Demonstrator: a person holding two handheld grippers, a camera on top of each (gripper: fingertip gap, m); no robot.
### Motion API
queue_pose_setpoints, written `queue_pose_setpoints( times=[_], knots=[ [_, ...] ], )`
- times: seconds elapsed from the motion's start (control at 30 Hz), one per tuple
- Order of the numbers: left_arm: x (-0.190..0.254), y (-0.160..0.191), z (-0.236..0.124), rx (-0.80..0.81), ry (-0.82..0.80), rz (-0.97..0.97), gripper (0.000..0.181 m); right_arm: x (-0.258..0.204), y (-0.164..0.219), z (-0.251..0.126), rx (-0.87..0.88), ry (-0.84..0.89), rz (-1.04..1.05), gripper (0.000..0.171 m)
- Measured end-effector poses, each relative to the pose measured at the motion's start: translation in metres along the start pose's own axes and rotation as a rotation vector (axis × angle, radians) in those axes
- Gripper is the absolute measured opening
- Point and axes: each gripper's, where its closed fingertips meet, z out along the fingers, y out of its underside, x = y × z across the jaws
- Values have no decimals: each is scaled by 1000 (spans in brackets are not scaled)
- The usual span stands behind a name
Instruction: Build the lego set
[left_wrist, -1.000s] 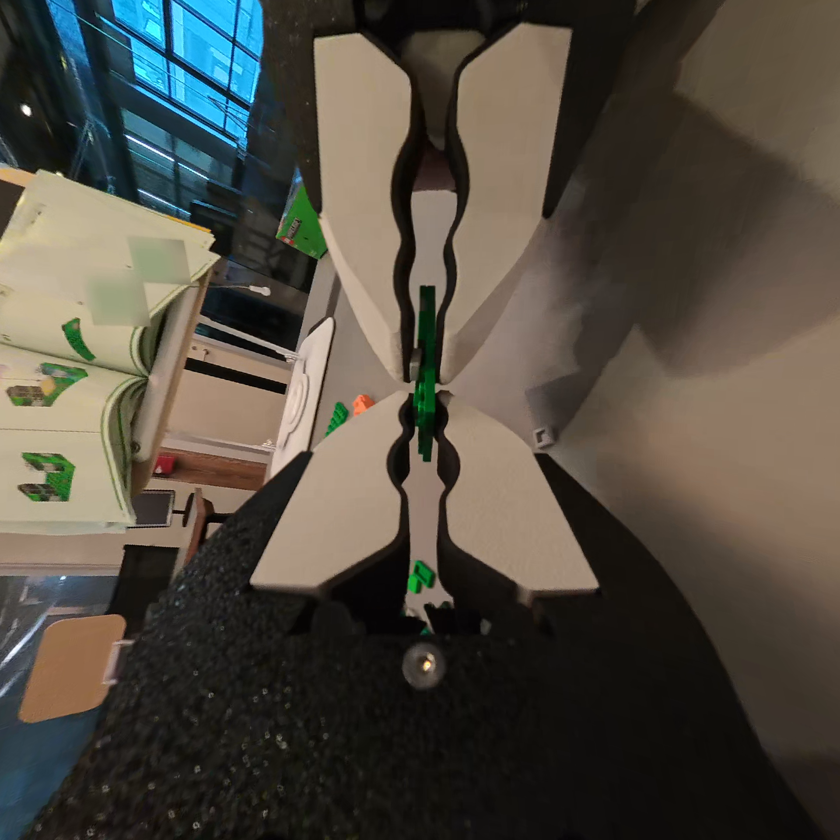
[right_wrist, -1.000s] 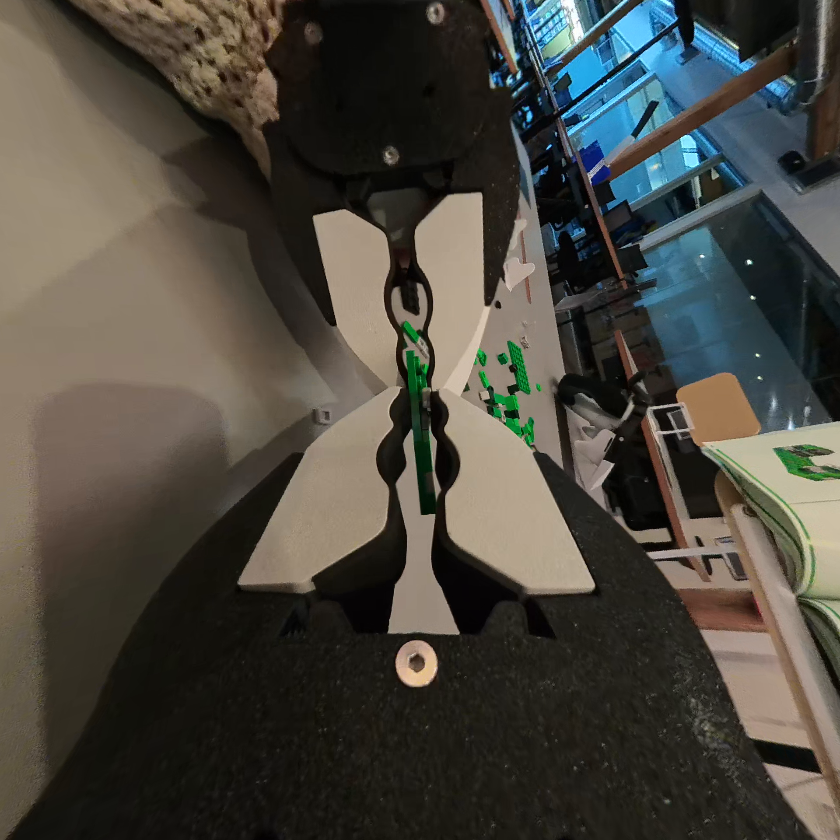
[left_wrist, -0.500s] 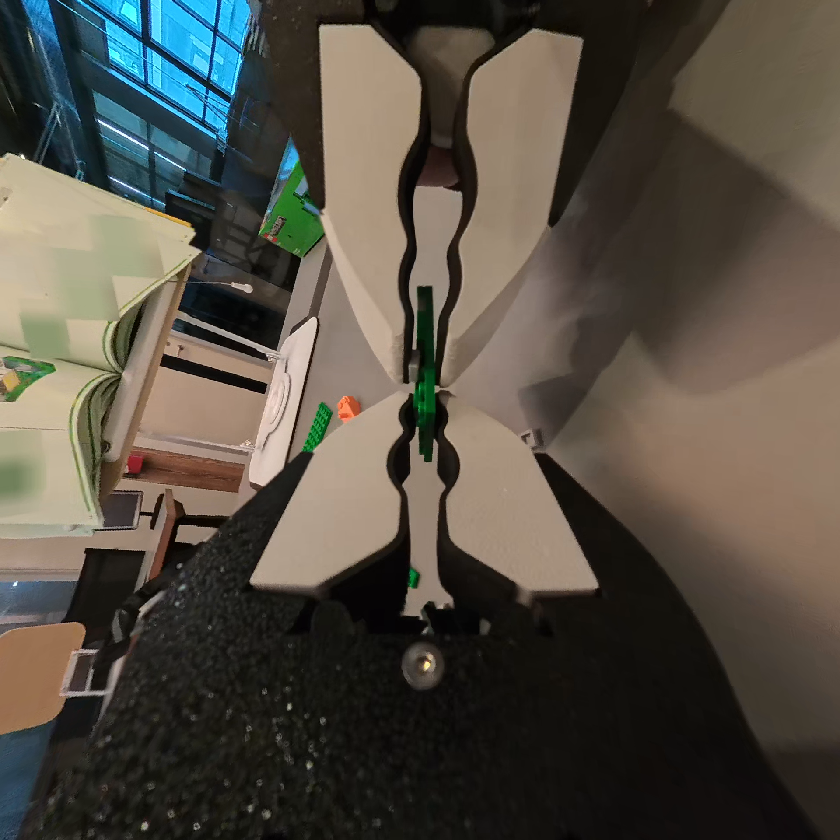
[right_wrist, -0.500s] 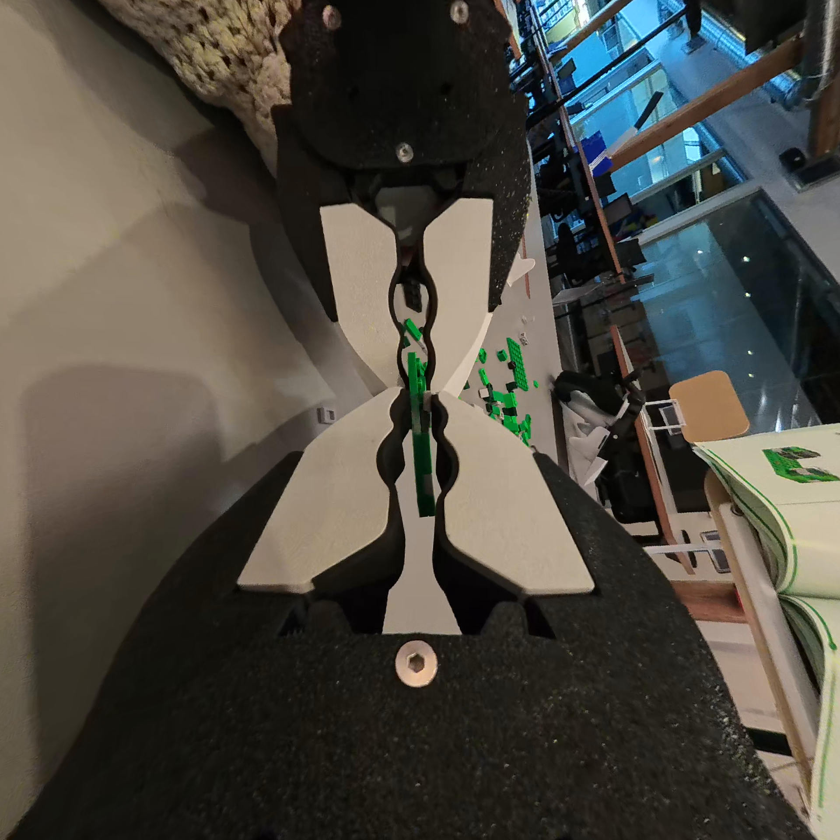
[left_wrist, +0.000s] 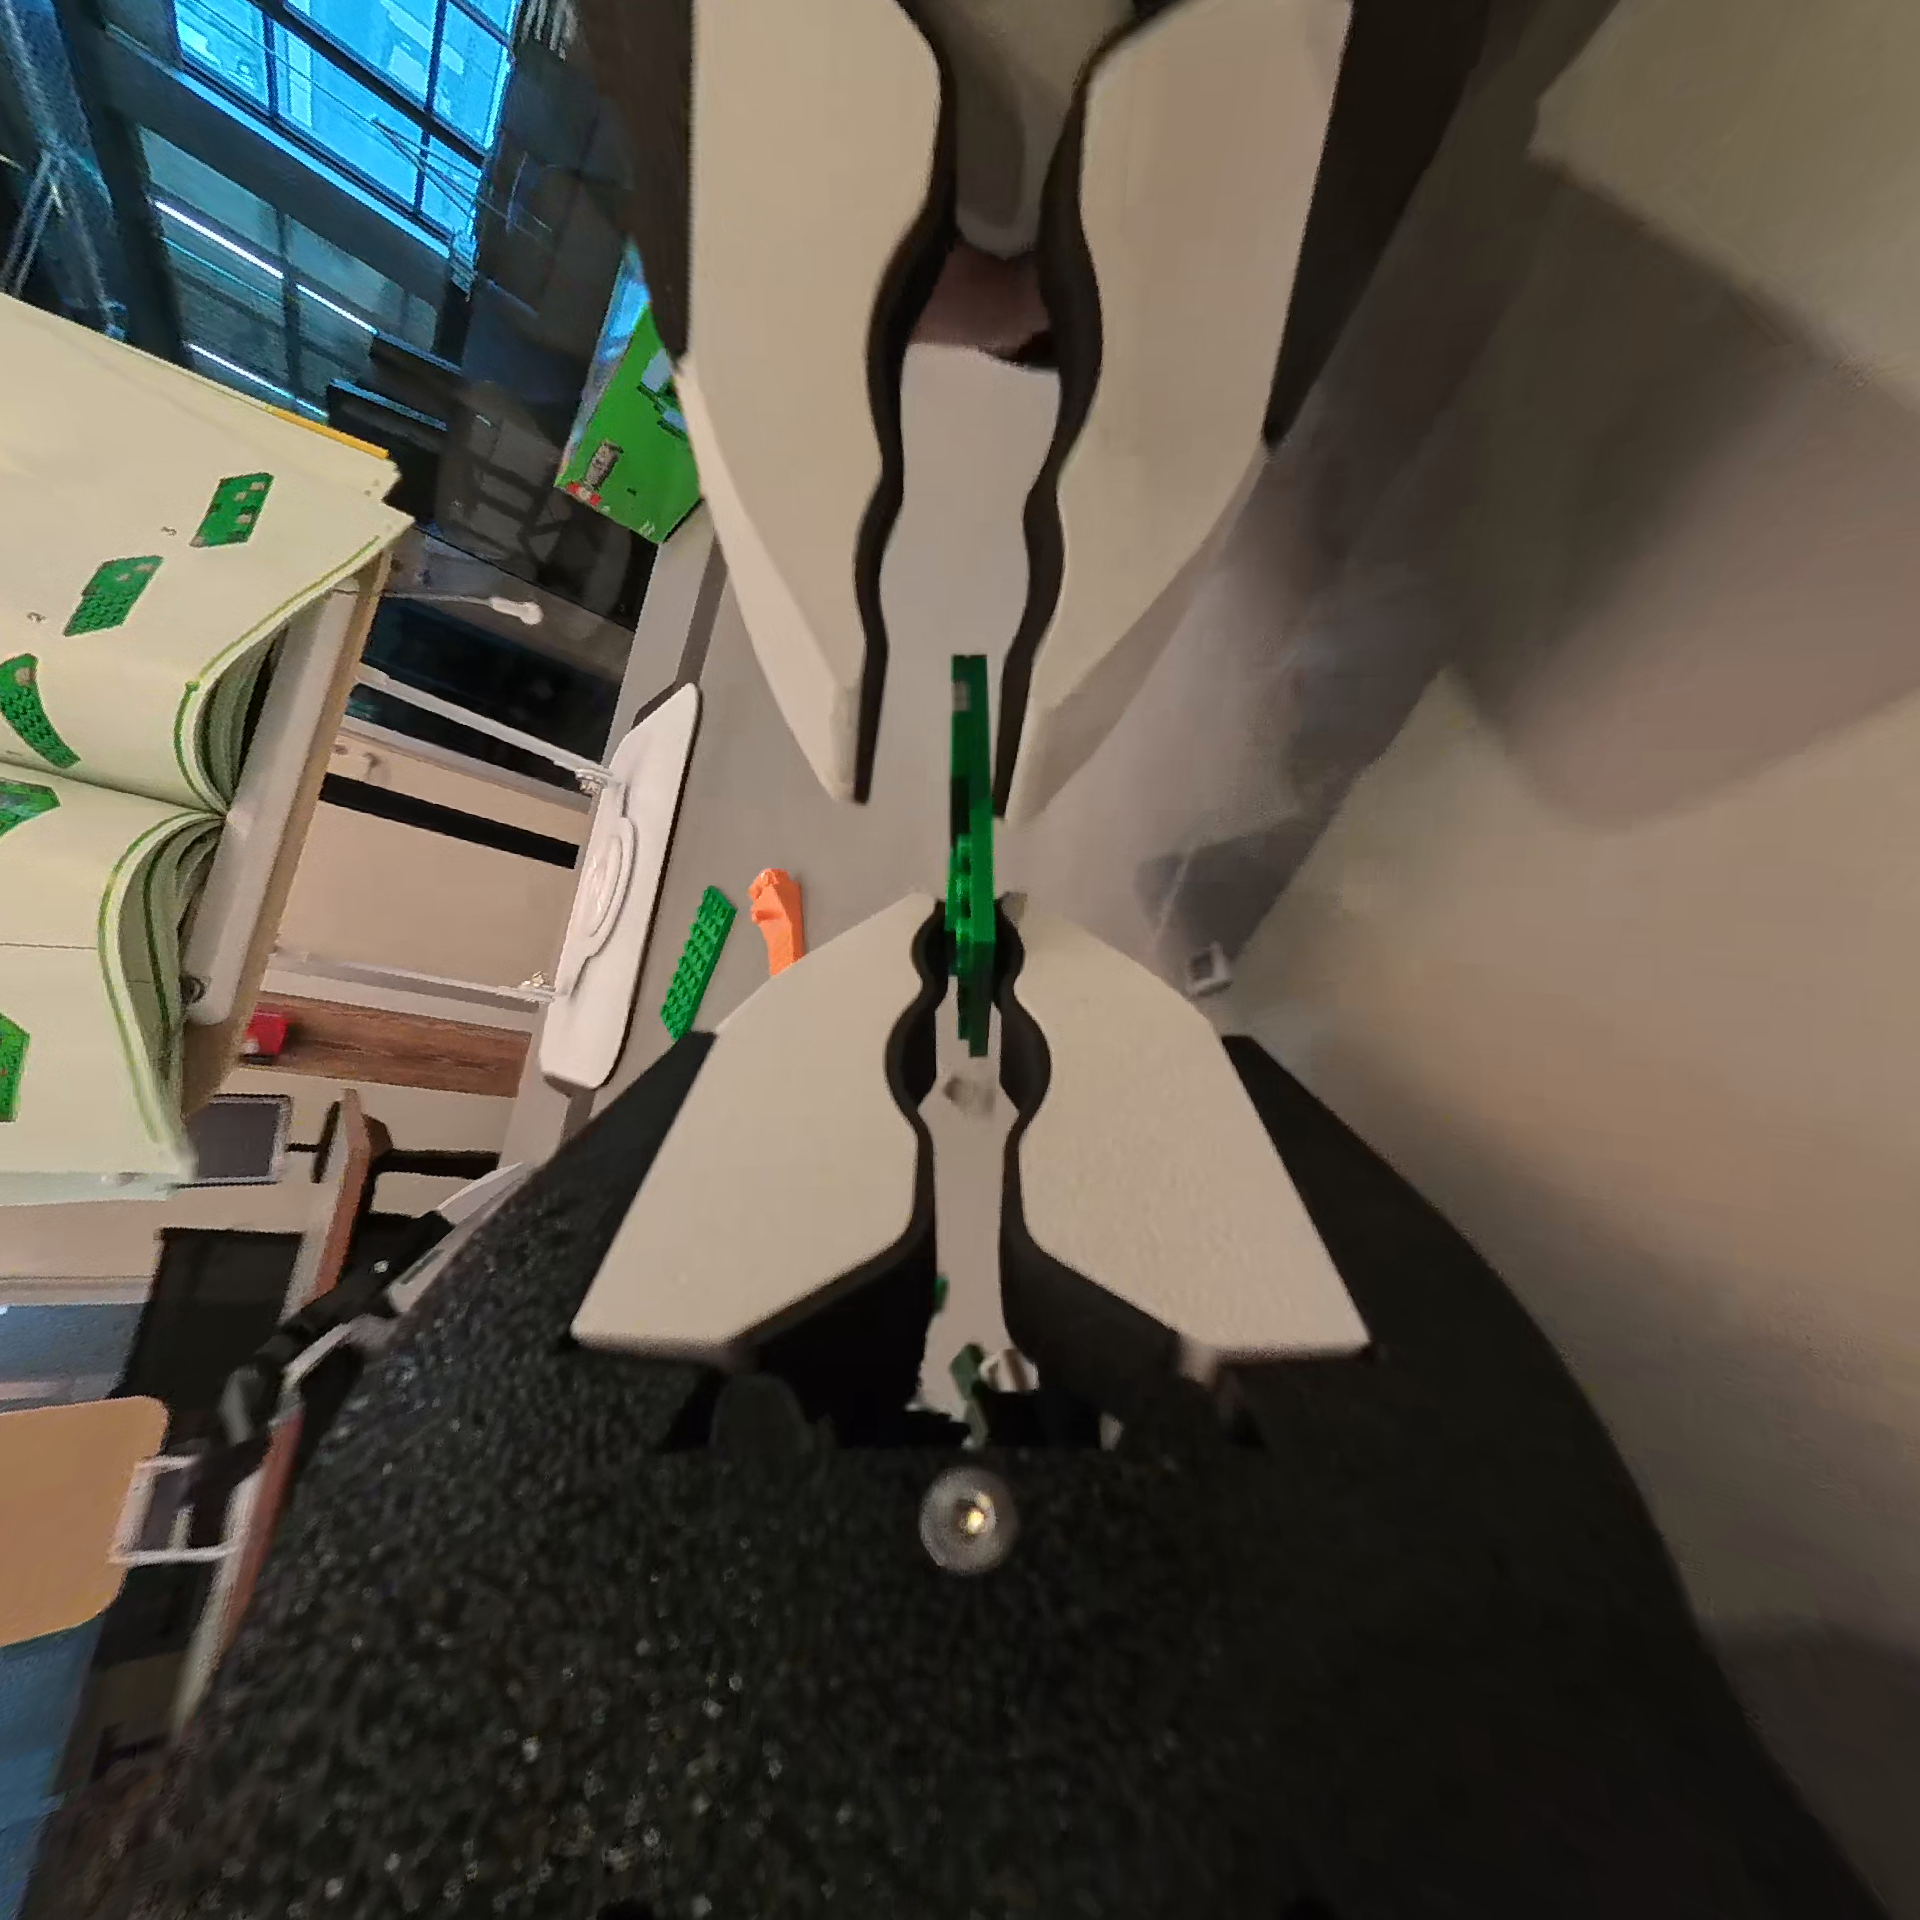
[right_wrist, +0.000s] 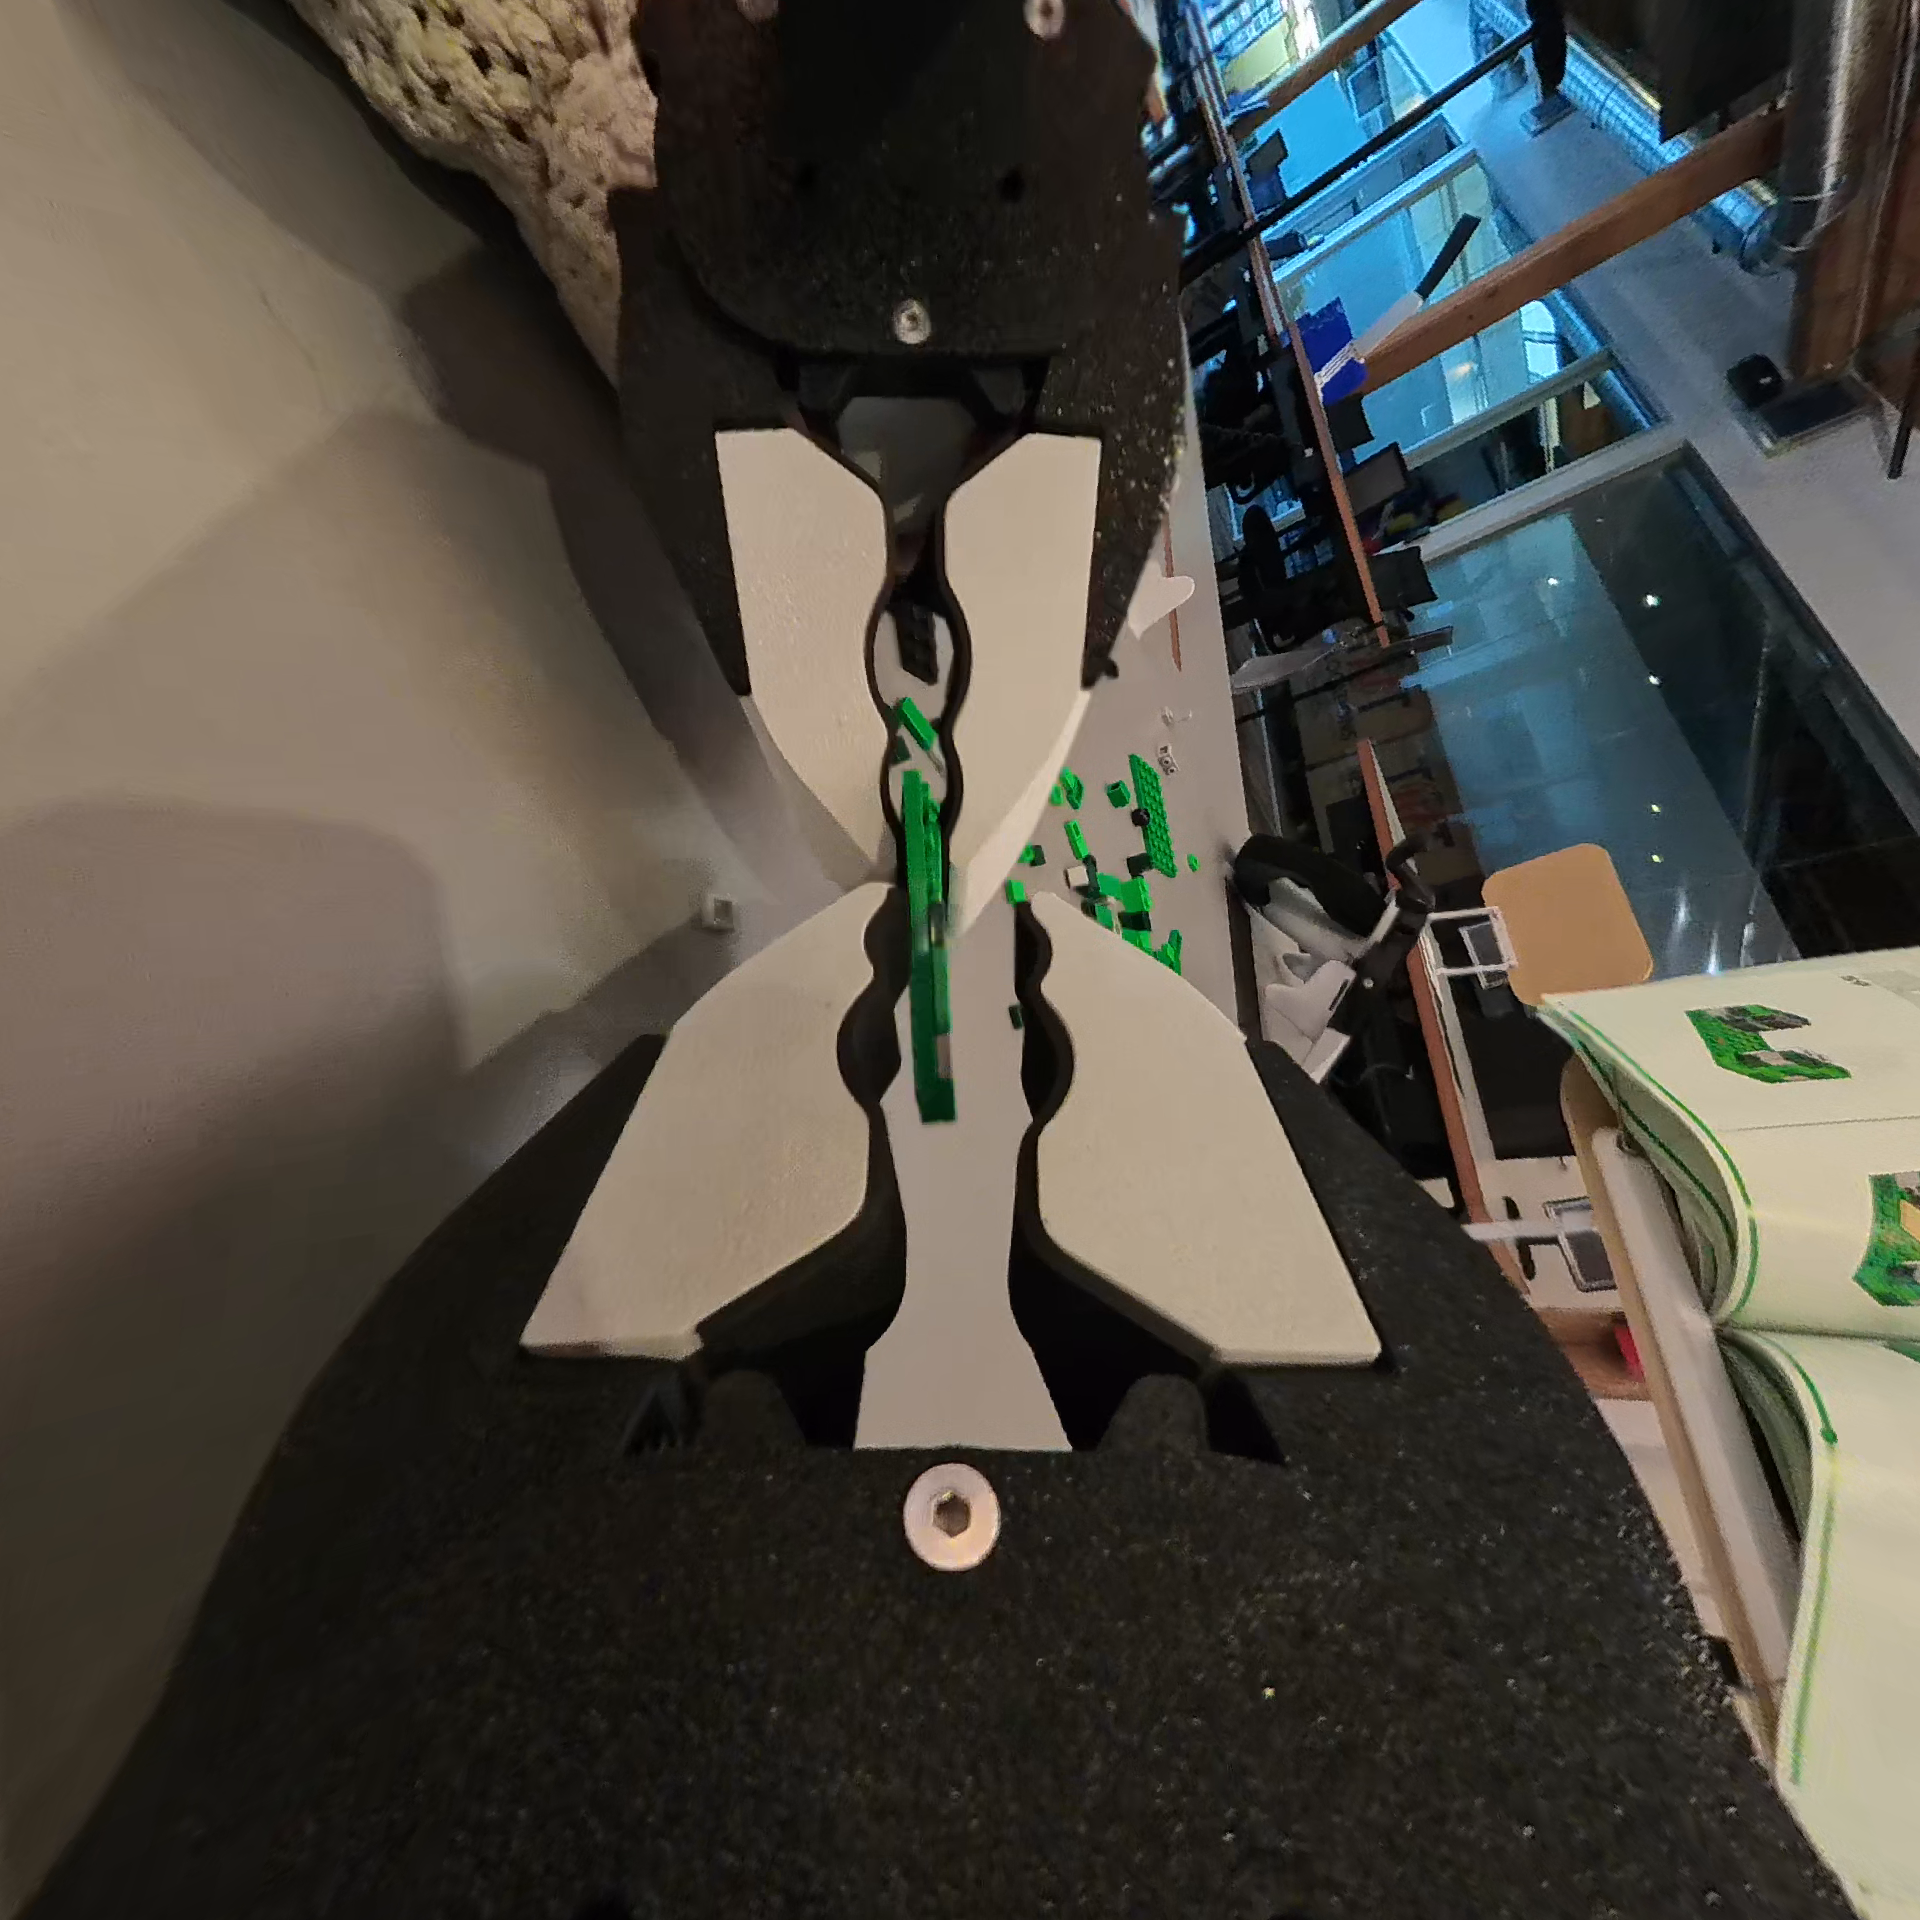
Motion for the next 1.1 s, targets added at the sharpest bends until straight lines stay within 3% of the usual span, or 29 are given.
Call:
queue_pose_setpoints(
  times=[0.13, 0.23, 0.37, 0.43, 0.5, 0.53, 0.6, 0.7, 0.9, 1.1],
  knots=[
    [7, 11, -1, -38, 47, 84, 6, 3, 14, -6, 26, -44, 145, 19],
    [9, 7, -6, -13, 57, 156, 6, -12, 13, -13, 67, -275, 381, 28],
    [14, -19, -13, 123, 20, 300, 6, -31, 6, -19, 43, -519, 577, 53],
    [15, -33, -16, 180, -14, 324, 6, -43, -1, -22, 45, -626, 632, 53],
    [20, -38, -16, 201, -4, 342, 6, -51, -2, -24, 23, -683, 640, 36],
    [21, -38, -15, 197, -1, 329, 6, -53, 1, -24, 7, -687, 626, 36],
    [19, -34, -11, 177, 0, 274, 18, -48, 9, -25, -25, -649, 605, 36],
    [12, -12, -11, 107, 92, 47, 32, -37, 35, -26, -134, -551, 535, 36],
    [-13, 37, -13, -68, 158, -469, 16, -38, 58, -26, -263, -498, 394, 36],
    [3, 61, 0, -251, 198, -568, 11, -43, 55, -24, -257, -513, 405, 36]
  ],
)
